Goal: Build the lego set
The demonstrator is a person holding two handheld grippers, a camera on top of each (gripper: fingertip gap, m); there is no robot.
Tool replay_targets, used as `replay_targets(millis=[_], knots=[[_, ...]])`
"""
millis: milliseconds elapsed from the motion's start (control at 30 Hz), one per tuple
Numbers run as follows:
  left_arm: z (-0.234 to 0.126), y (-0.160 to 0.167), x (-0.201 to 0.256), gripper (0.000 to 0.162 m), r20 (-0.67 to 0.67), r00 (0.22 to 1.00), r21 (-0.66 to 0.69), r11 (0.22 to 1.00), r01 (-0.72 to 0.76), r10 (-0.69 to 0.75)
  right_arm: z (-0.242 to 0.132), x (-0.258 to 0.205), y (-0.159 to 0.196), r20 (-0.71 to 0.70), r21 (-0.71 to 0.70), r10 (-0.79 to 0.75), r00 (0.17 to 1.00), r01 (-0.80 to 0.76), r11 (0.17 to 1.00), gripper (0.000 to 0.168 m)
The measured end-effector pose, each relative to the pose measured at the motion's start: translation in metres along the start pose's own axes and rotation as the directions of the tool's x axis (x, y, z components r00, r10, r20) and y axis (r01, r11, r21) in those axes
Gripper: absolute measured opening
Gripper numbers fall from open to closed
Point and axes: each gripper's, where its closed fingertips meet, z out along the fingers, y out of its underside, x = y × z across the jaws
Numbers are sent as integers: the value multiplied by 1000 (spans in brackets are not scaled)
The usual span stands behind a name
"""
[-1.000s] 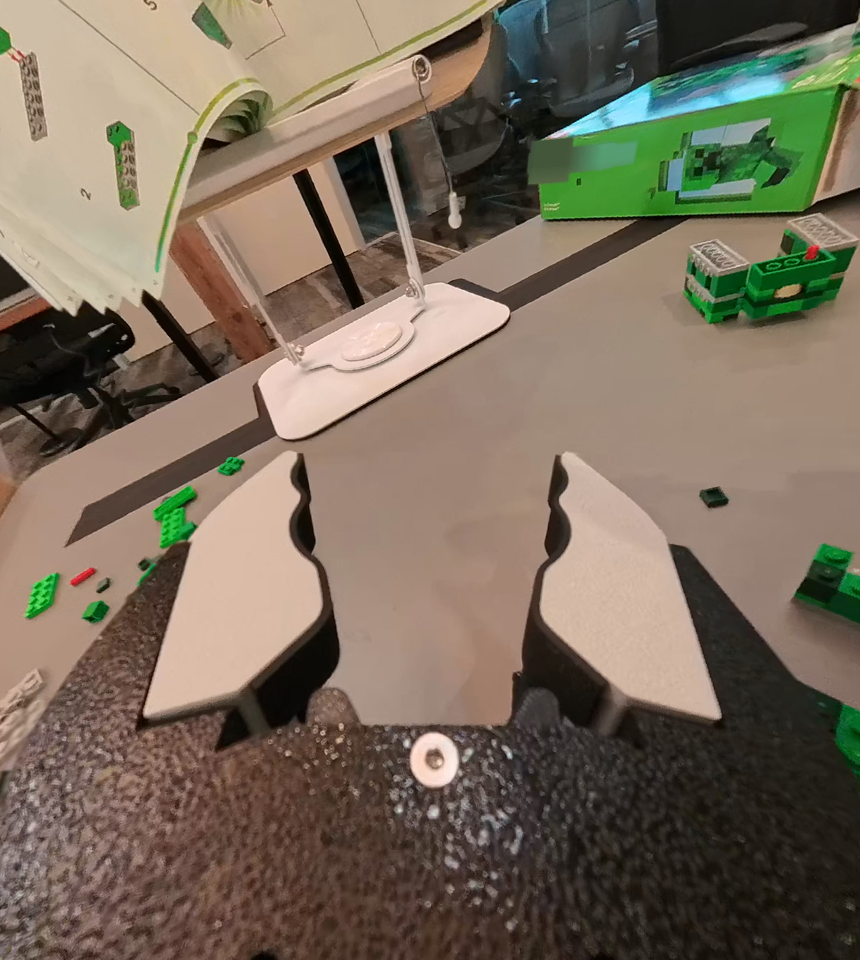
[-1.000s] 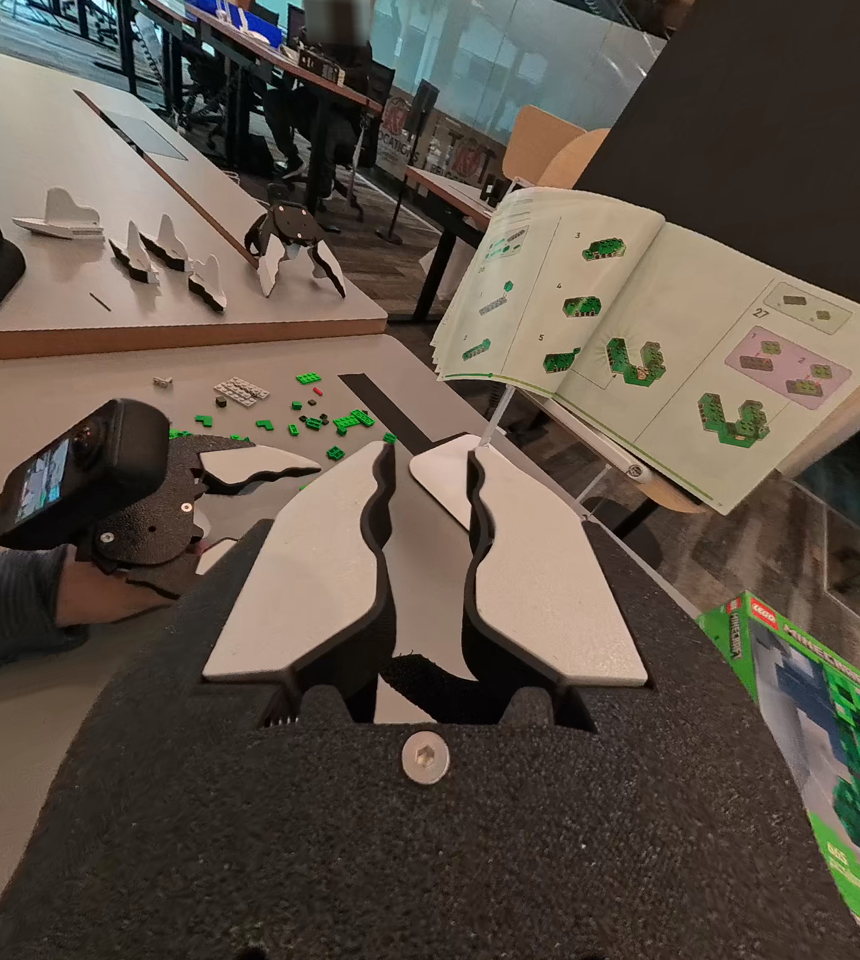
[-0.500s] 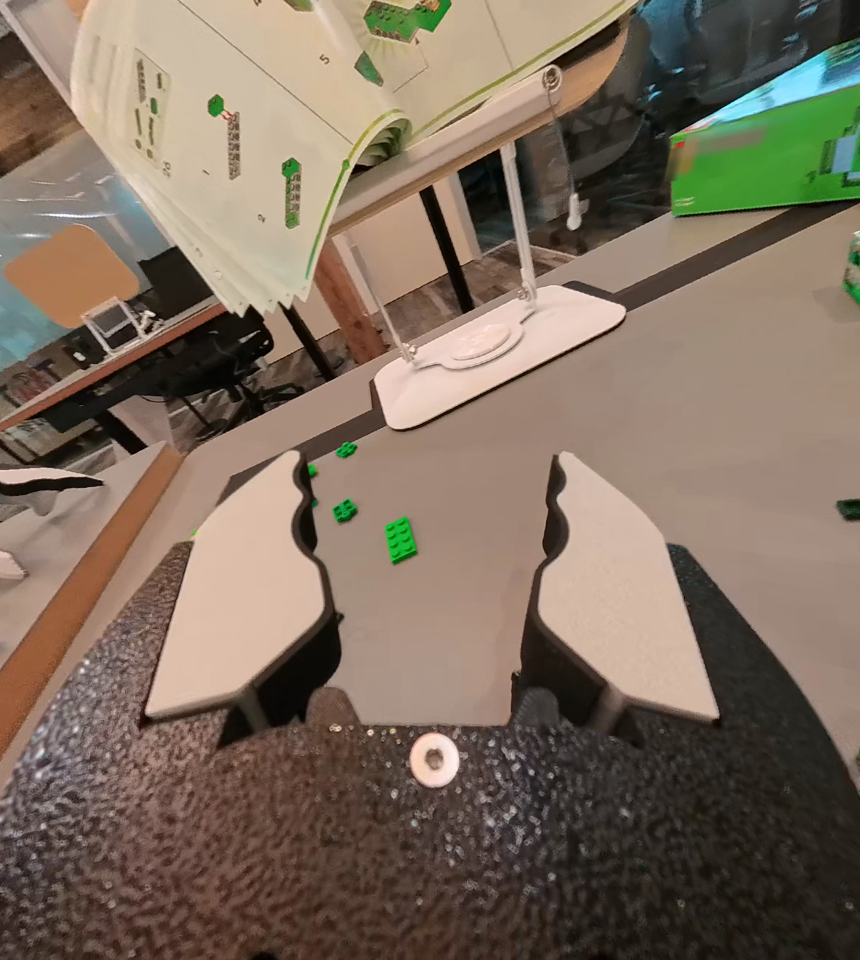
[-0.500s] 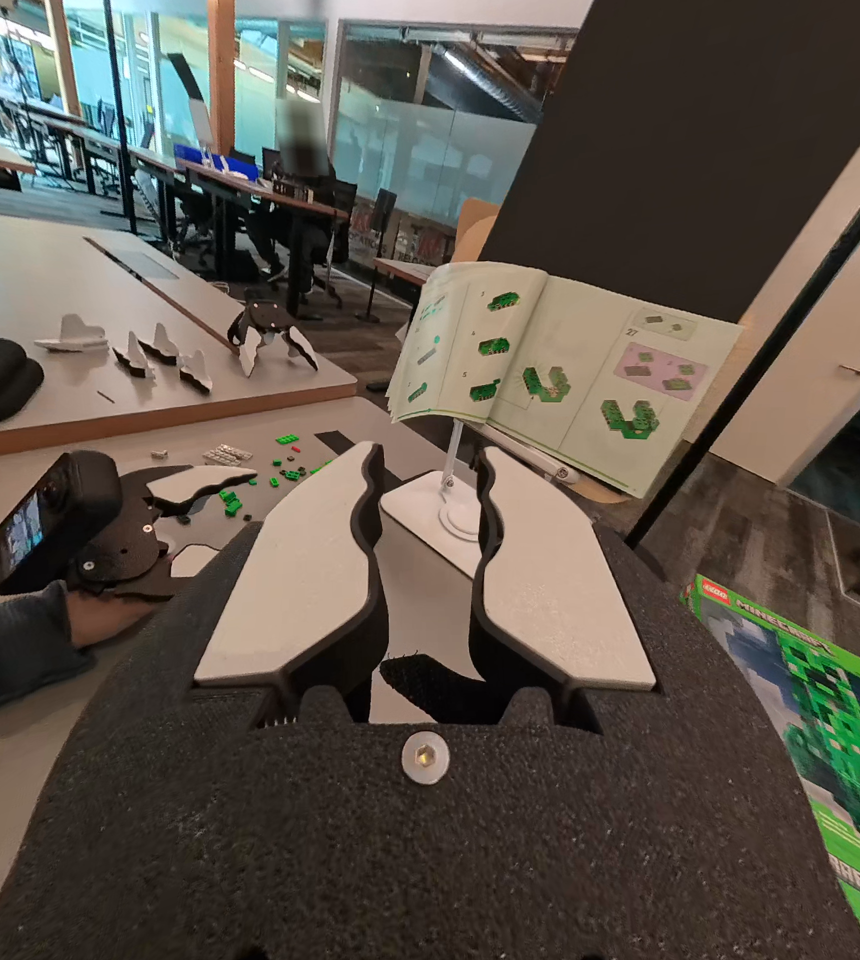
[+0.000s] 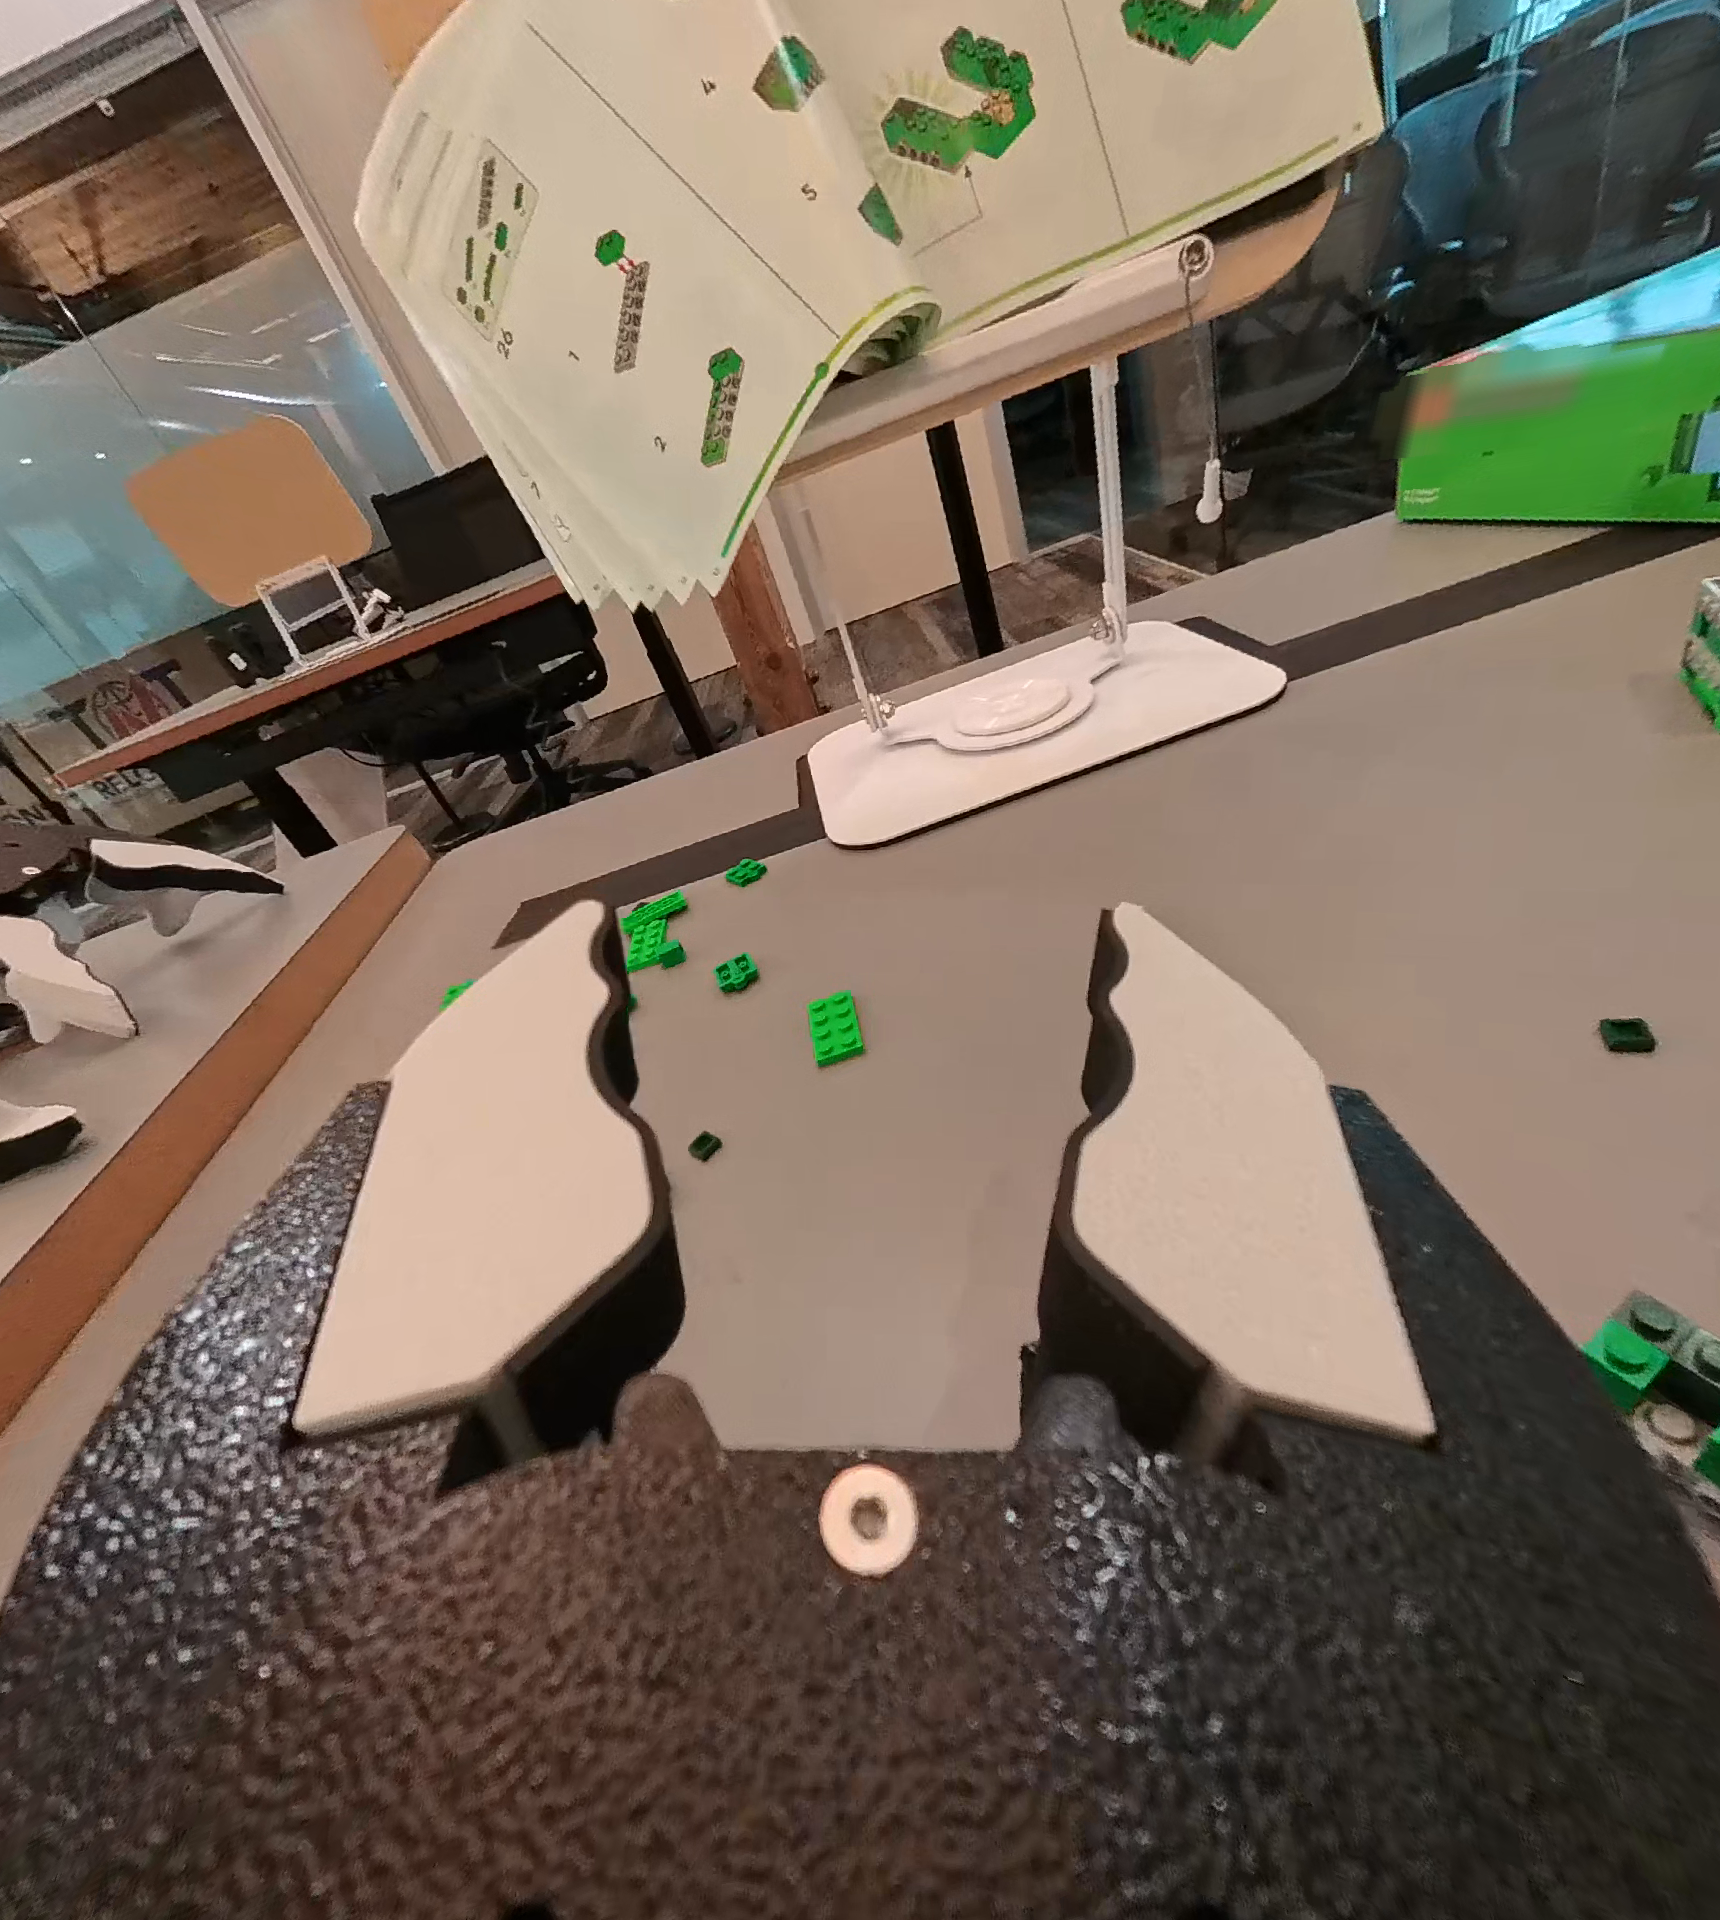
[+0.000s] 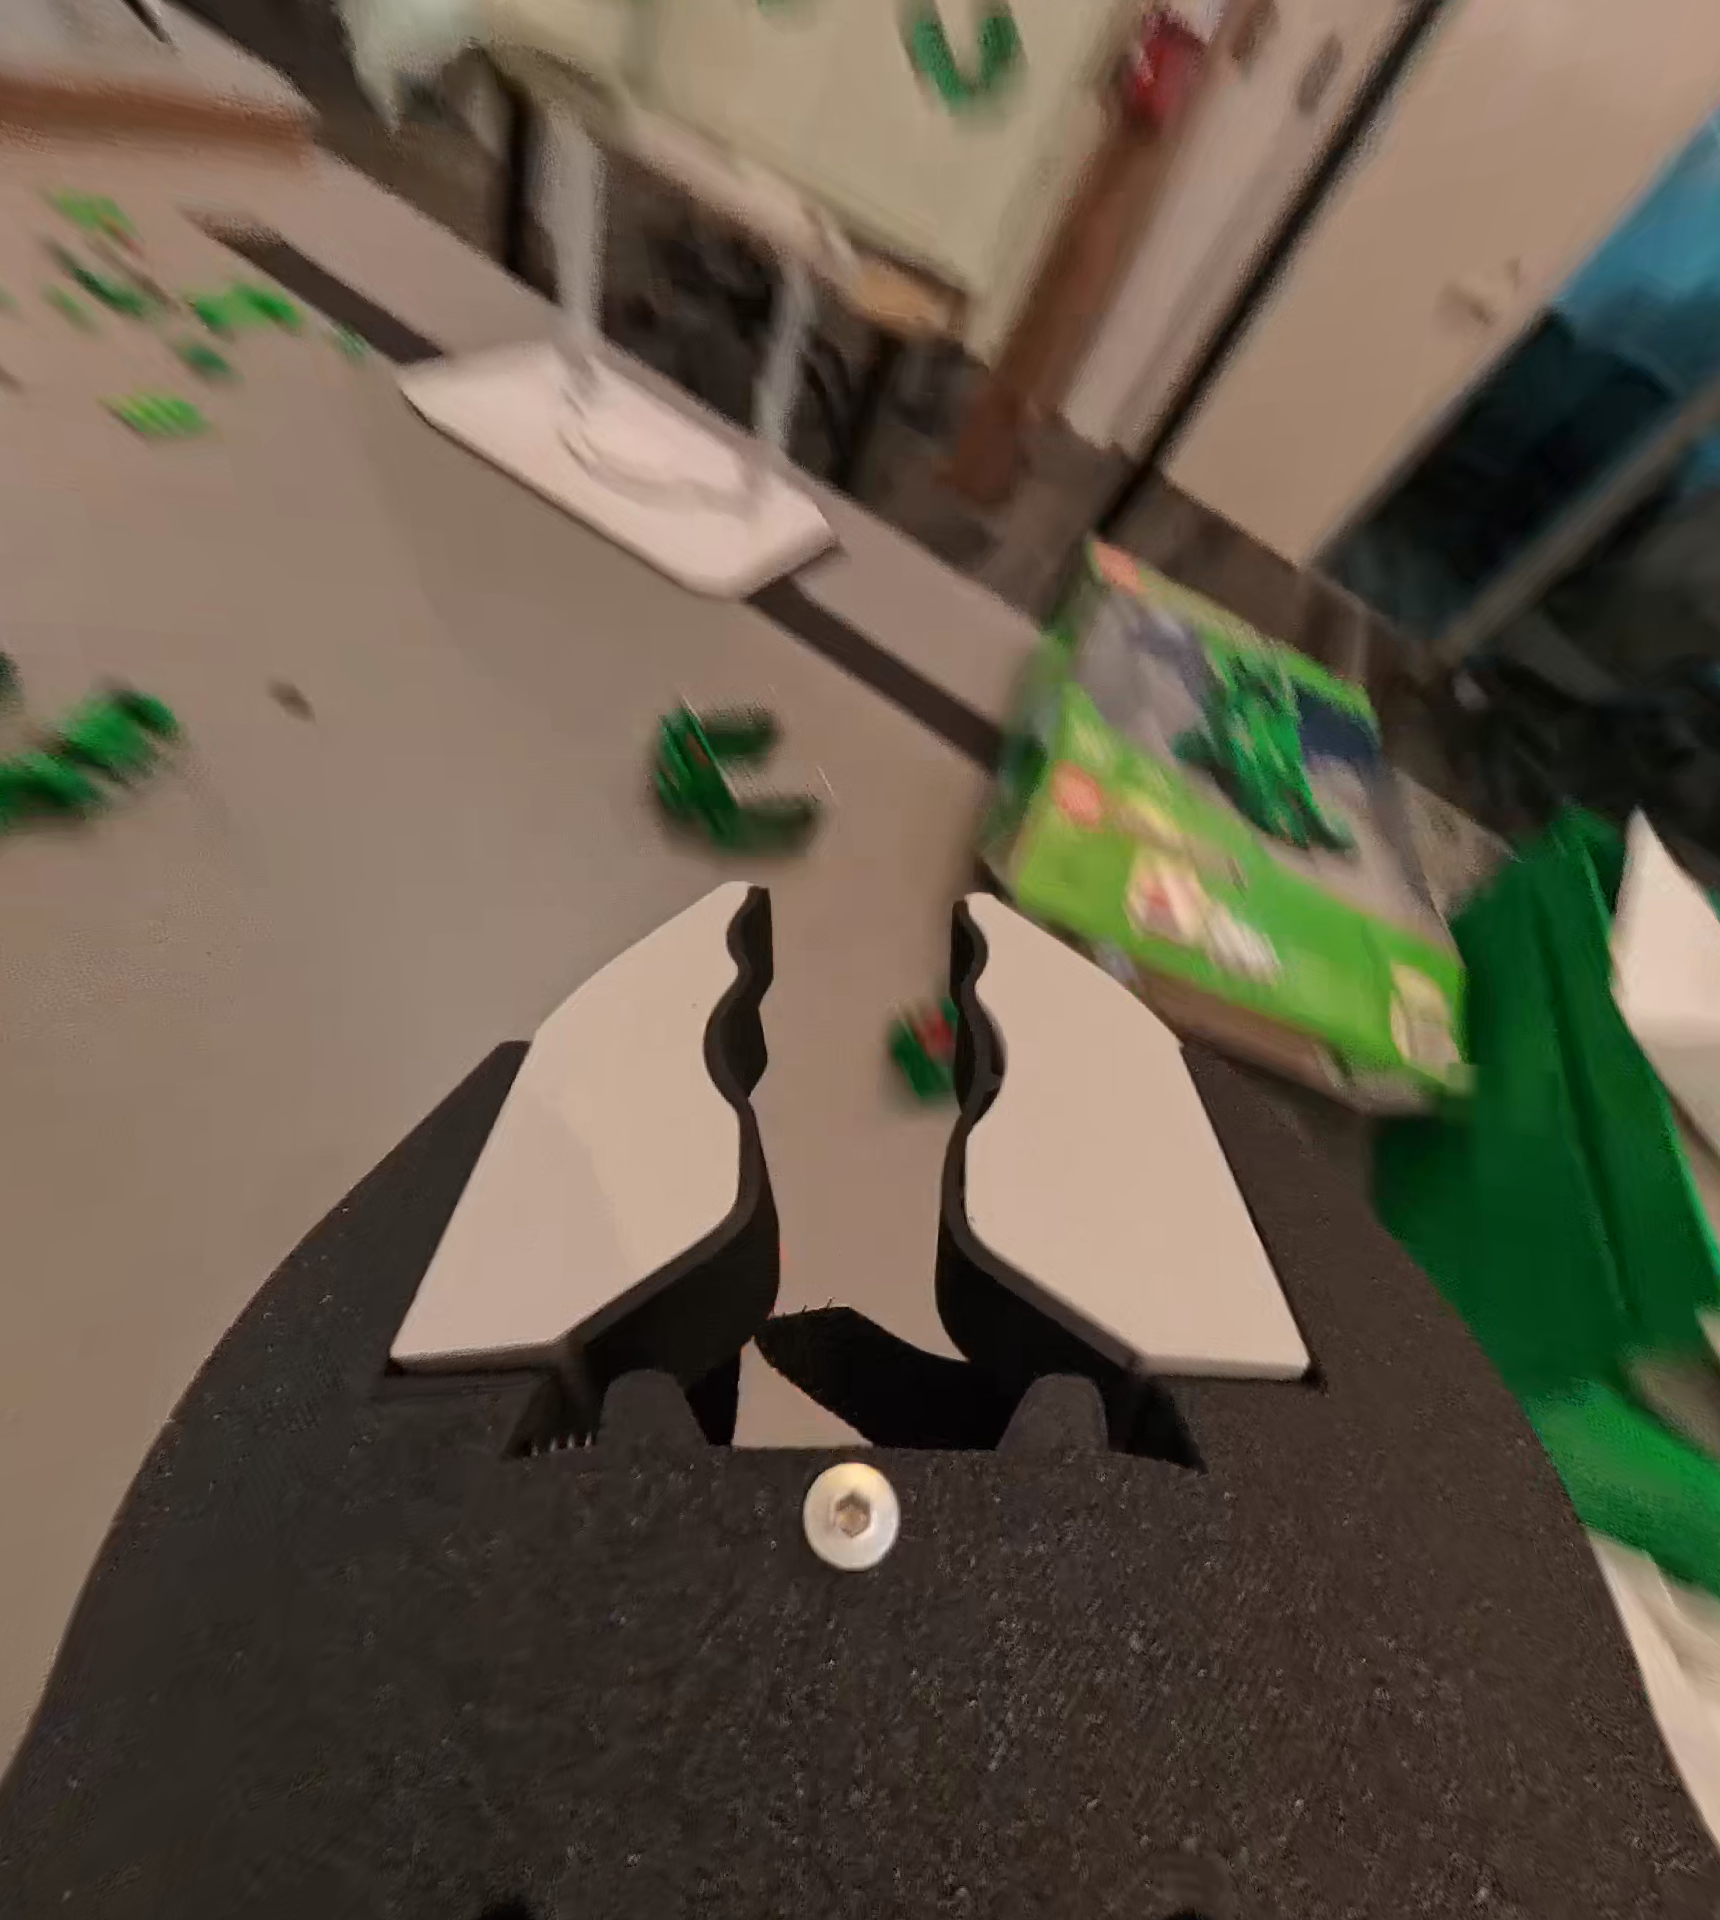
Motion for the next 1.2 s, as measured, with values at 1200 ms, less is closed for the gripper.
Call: replay_targets(millis=[1200], knots=[[-1, -9, 46, 82, -206, 979, 23, 1000, 3, 2, -141, 134, 28, -61, -659, -910, 410, 668, 345, 0]])
